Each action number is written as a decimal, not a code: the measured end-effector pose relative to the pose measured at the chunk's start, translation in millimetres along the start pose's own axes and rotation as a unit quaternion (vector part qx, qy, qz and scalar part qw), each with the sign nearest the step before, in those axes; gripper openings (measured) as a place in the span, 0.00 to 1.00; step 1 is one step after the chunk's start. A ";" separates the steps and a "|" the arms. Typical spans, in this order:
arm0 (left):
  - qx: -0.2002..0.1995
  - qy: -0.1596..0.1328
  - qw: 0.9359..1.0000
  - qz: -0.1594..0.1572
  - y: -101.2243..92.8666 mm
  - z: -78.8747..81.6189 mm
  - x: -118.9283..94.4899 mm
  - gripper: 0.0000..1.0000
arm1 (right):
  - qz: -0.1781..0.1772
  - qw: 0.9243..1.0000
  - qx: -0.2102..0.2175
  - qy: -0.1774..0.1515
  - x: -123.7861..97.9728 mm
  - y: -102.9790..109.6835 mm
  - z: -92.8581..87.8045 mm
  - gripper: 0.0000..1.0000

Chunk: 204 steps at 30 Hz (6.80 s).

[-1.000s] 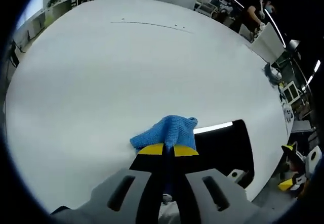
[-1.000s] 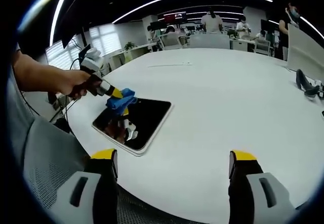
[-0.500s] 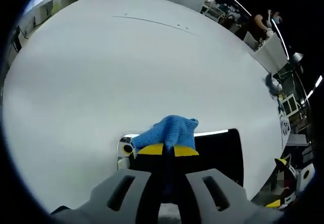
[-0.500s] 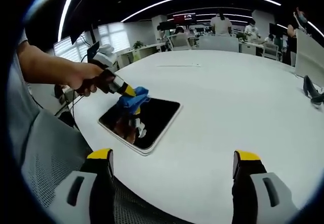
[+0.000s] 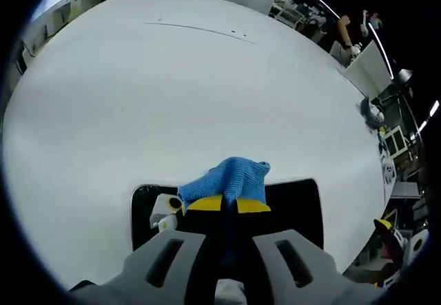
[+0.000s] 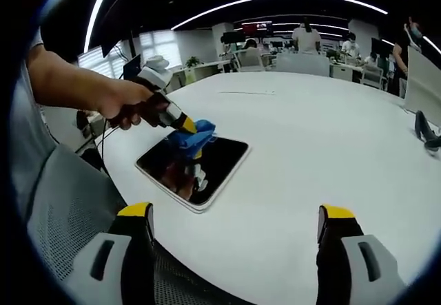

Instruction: Wipe the mirror surface with the cleaning cloth until all visible marks leave the cleaned area.

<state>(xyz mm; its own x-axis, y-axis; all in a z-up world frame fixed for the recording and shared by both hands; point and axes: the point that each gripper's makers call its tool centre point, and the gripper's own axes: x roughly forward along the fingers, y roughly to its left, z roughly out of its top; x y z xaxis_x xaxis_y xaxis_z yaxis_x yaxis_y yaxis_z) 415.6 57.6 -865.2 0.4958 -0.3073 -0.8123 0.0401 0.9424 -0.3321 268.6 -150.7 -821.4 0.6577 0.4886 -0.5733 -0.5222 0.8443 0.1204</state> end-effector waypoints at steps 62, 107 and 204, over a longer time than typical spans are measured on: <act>0.024 0.005 0.997 -0.071 -108.2 -9.4 39.8 0.02 | -0.015 1.000 0.024 -0.002 -1.6 -4.7 1.6 0.96; 0.041 0.017 0.995 -0.088 -114.2 -55.9 14.7 0.02 | -0.004 1.000 0.018 0.005 -0.4 0.0 -1.3 0.98; 0.004 0.044 0.997 -0.062 70.3 -31.6 -45.8 0.02 | 0.025 0.999 -0.011 -0.038 -4.1 17.9 16.0 0.99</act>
<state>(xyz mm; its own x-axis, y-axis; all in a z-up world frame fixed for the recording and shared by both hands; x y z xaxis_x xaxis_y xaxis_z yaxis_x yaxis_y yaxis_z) 368.3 133.7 -866.5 0.4094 -0.4318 -0.8037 0.1028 0.8971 -0.4297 265.2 -134.1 -803.9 0.6695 0.5467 -0.5028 -0.5666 0.8136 0.1302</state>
